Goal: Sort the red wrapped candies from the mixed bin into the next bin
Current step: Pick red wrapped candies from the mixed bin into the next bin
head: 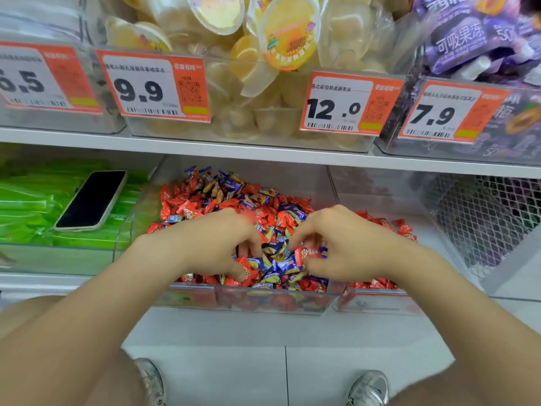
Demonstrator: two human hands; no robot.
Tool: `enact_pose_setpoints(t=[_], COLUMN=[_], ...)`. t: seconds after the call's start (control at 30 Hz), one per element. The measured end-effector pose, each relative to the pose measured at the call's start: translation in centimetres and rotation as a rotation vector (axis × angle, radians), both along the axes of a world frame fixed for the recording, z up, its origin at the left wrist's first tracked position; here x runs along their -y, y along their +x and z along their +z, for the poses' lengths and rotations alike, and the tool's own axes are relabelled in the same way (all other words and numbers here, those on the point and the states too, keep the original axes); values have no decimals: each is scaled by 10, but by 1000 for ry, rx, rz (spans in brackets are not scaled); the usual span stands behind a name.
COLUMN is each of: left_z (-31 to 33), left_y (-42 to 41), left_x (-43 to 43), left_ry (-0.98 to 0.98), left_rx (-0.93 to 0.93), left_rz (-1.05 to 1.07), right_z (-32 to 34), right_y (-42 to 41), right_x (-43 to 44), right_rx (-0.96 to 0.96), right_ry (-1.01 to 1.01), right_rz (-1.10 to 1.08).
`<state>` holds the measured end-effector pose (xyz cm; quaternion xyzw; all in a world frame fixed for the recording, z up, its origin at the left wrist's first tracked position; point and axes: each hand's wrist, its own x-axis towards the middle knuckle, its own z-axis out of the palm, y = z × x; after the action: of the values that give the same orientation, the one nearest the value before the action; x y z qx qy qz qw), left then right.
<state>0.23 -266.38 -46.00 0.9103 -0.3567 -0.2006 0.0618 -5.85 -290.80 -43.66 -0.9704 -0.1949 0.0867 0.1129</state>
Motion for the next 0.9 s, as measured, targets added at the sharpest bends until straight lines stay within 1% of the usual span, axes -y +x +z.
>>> enact_pose_setpoints(t=[0.07,0.1,0.17,0.27,0.33,0.47,0.53,0.63,0.67,0.8,0.9], left_z=[-8,-10,-13,-5,-2,6,9,12,14,13,5], left_y=[1,1,3,1,-1,-4,-6,-8,-8,-5,-2], left_x=[-2,-4,-9,-18,-26,-39,-42,-39,-37,-37,-39], left_ry=[-73,-102,-156,-226,-220,-139,-94,-18,-9,6,44], left_rx=[85,145,230,248,241,156,109,138,149,119,122], left_rz=[1,3,45,105,129,212,238,269,275,258,229], right_z=[-5,-10,-20,-36,-44,-53,-58,-65,-65,-59,-56], right_y=[-3,-3,-2,6,11,24,30,33,32,35,39], right_x=[-9,-15,-29,-47,-57,-66,-68,-75,-78,-80,-74], right_rx=[17,31,34,30,64,136,149,185,186,168,204], right_ry=[155,198,245,262,238,74,34,-83,-97,-44,-65], right_rz=[-15,-2,39,100,122,28,9,14,13,-8,-21])
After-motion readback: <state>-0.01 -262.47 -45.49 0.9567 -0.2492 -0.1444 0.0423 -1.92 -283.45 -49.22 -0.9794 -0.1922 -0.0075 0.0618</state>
